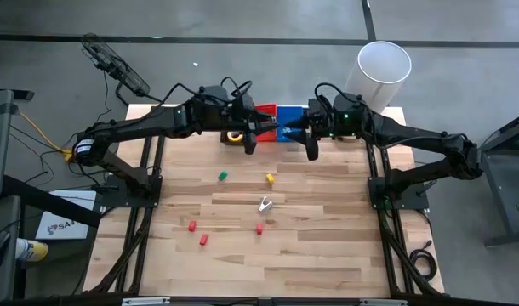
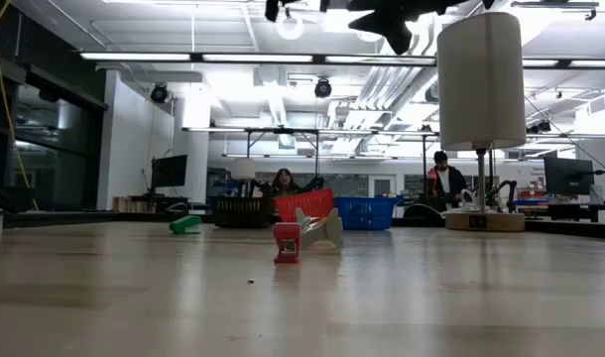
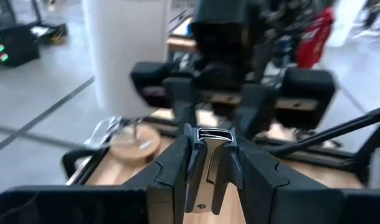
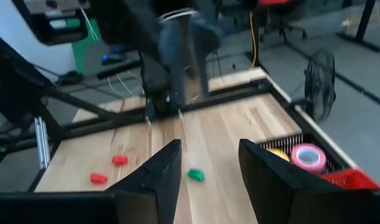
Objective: Pick and place Stapler, Stapler remover, tape
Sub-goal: Put the black staple remover into the blue bin
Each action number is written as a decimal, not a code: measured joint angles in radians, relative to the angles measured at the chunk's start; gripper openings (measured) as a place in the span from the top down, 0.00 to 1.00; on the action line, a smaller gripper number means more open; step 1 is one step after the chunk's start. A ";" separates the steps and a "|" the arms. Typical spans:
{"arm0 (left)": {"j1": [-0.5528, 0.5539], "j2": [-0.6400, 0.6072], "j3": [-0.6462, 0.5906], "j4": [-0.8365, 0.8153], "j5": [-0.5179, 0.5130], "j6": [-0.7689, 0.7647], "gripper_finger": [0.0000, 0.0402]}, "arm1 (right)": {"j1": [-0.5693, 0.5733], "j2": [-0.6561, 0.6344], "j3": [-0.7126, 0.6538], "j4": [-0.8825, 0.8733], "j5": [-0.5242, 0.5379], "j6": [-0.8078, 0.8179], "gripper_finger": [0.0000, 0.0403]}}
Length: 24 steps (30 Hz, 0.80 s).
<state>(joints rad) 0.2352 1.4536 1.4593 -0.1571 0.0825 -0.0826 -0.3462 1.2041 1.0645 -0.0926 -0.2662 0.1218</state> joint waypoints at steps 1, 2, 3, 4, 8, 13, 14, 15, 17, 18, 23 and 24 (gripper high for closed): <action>0.000 0.000 0.000 0.015 0.014 0.000 0.76 | 0.000 0.000 0.000 0.015 -0.001 0.000 0.61; 0.000 0.000 0.000 0.025 0.021 0.000 0.76 | 0.000 0.000 0.000 0.030 -0.002 0.000 0.60; 0.000 0.000 0.000 0.031 0.024 0.000 0.76 | 0.000 0.000 0.000 0.043 -0.003 0.000 0.59; 0.000 0.000 0.000 0.037 0.032 0.000 0.76 | 0.000 0.000 0.000 0.052 -0.002 0.000 0.58; 0.000 0.000 0.000 0.044 0.042 0.000 0.76 | 0.000 0.000 0.000 0.076 -0.006 0.000 0.51; 0.000 0.000 0.000 0.044 0.067 0.000 0.76 | 0.002 0.009 0.000 0.155 -0.110 0.002 0.45; 0.000 0.000 0.000 0.044 0.068 0.000 0.76 | 0.006 0.014 0.000 0.170 -0.113 0.006 0.45; 0.000 0.000 0.000 0.044 0.068 0.000 0.76 | 0.009 0.020 0.000 0.183 -0.111 0.006 0.45; 0.000 0.000 0.000 0.046 0.068 0.000 0.76 | 0.016 0.029 0.000 0.192 -0.093 0.007 0.45; 0.000 0.000 0.000 0.049 0.068 0.000 0.76 | 0.016 0.034 0.000 0.193 -0.082 0.007 0.45; 0.000 0.000 0.000 0.058 0.097 0.000 0.76 | 0.015 0.062 0.000 0.220 -0.081 0.008 0.45; 0.000 0.000 0.000 0.058 0.099 0.000 0.76 | 0.015 0.067 0.000 0.233 -0.082 0.009 0.45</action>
<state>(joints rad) 0.2352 1.4536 1.4596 -0.0994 0.1814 -0.0830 -0.3309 1.2709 1.0645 0.1400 -0.3478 0.1307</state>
